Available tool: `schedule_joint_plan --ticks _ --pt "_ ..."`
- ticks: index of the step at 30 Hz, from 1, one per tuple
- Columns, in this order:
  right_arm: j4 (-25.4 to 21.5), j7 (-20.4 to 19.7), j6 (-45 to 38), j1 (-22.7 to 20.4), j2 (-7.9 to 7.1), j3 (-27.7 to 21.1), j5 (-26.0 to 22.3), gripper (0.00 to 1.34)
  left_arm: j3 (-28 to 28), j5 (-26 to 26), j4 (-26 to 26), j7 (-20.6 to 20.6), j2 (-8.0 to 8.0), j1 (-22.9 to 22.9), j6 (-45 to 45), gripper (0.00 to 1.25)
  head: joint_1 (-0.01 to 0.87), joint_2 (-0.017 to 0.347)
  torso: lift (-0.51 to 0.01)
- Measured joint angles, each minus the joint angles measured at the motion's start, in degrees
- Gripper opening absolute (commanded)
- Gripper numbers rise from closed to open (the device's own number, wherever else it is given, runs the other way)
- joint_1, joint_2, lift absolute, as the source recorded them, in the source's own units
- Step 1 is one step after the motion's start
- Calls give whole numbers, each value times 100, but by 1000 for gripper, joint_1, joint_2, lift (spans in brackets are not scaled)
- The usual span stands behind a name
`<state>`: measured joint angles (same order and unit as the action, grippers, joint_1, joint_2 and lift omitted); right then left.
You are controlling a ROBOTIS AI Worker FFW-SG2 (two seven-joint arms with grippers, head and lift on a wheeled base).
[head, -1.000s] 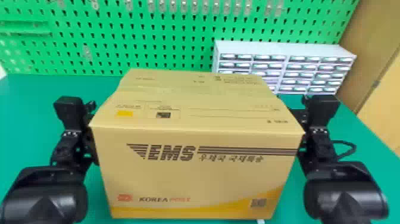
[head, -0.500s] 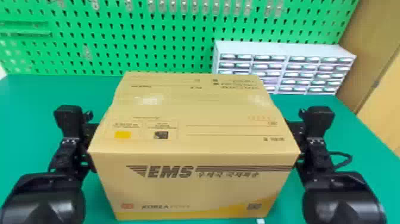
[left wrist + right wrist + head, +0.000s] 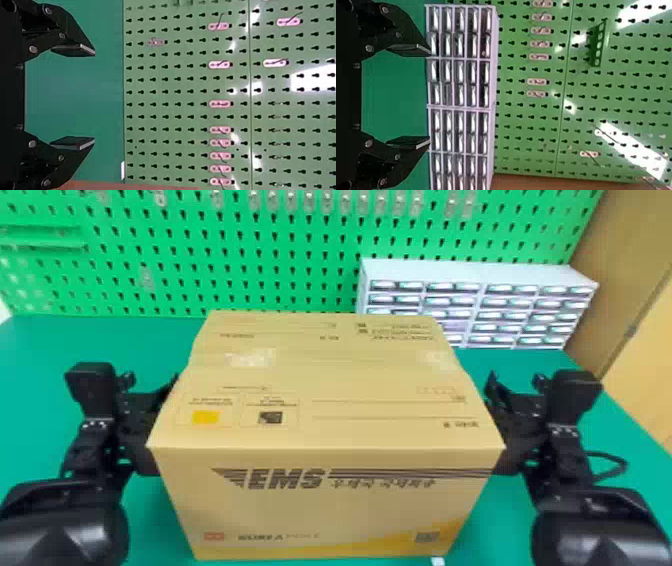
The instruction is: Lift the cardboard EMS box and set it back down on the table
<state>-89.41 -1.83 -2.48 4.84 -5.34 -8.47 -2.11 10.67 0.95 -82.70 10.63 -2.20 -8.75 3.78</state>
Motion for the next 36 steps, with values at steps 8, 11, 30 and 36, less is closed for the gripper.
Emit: schedule_joint_plan --ticks 8,11,30,36 --pt "-343 1 -47 -350 19 -299 -82 858 195 -40 -108 0 -1 88 0 785 678 -14 -92" --pt "-439 1 -51 -492 23 -366 -119 858 237 -58 -159 0 -1 140 0 785 678 -14 -92" --pt "-572 -1 -6 -666 4 -407 -204 858 278 -238 -315 0 0 278 8 785 678 -14 -92" --pt "-577 -1 -6 -664 -11 -357 -139 858 280 -273 -333 0 0 319 9 785 678 -14 -92"
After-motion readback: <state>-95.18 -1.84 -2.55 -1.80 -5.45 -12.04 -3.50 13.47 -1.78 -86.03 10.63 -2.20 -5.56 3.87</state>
